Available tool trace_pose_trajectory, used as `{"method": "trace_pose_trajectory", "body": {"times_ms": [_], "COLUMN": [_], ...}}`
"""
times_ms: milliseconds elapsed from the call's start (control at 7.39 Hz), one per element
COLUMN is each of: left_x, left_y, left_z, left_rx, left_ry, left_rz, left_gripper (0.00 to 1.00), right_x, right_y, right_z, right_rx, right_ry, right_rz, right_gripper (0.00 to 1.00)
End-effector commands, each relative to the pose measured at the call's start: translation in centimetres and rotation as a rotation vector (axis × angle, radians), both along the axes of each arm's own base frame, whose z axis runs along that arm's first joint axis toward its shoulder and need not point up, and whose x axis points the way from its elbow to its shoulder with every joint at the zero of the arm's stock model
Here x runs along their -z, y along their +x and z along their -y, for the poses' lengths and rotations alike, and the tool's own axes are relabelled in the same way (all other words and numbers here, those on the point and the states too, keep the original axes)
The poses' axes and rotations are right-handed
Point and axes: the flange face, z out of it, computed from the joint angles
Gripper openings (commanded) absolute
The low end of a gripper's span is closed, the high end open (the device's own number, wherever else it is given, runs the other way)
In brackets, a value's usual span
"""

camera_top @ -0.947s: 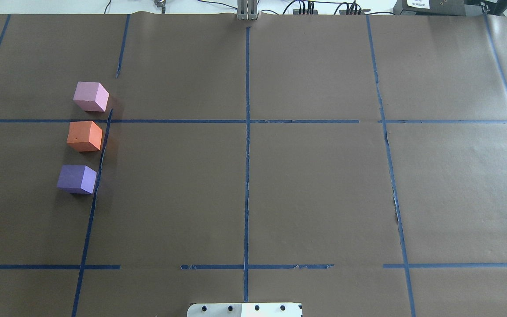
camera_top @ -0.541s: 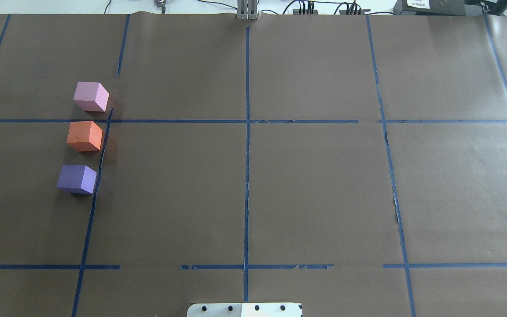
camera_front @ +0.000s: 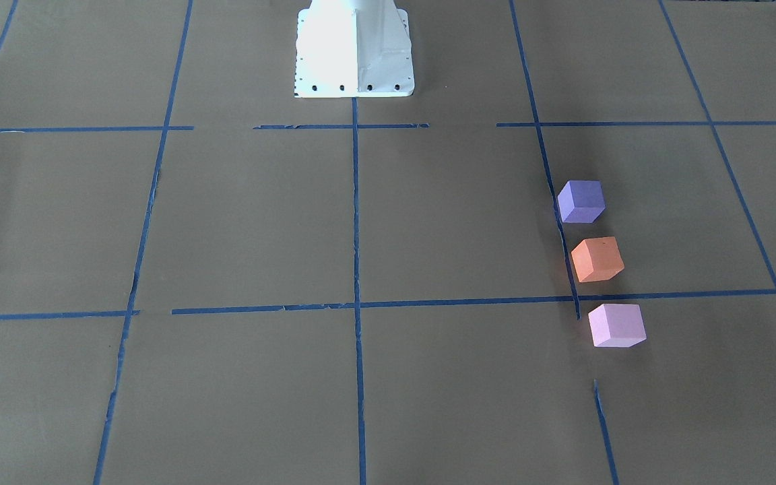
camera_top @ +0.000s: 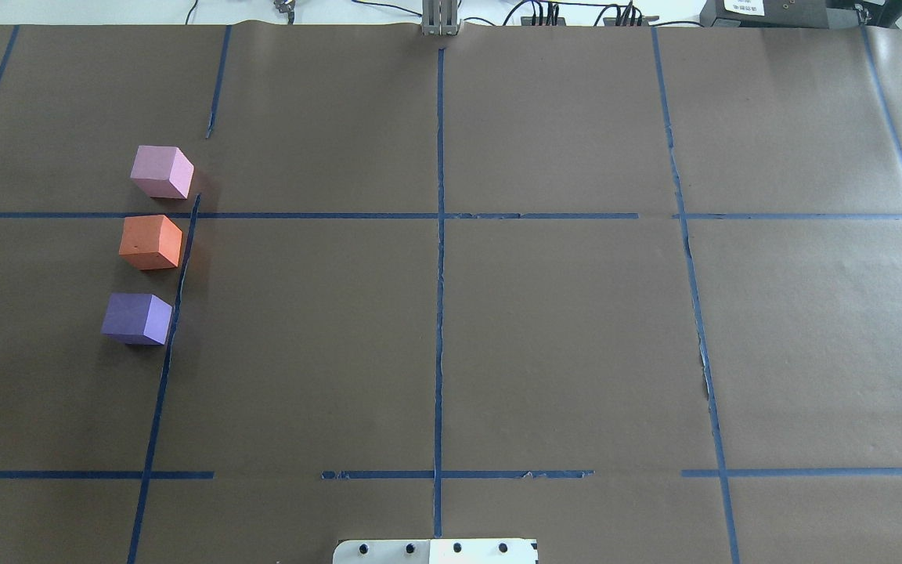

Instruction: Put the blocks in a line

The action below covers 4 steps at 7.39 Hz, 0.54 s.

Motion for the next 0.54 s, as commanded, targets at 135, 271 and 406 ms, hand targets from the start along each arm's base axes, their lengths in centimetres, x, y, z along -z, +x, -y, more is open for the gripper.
{"method": "trace_pose_trajectory", "body": {"times_ms": [135,271,406], "left_x": [1.8,2.1,2.1], "left_y": [0.0,0.1,0.1], "left_z": [0.5,0.5,0.6], "left_rx": [0.002,0.001,0.001], "left_ry": [0.057,0.062,0.068], "left_rz": [-0.004,-0.010,-0.011], "left_gripper": [1.00,1.00,1.00], "right_x": [0.0,0.0,0.0], "right_y": [0.0,0.0,0.0], "right_z": [0.0,0.0,0.0], "right_rx": [0.000,0.000,0.000], "right_ry": [0.001,0.001,-0.001], "right_rz": [0.000,0.000,0.000], "right_gripper": [1.00,1.00,1.00]}}
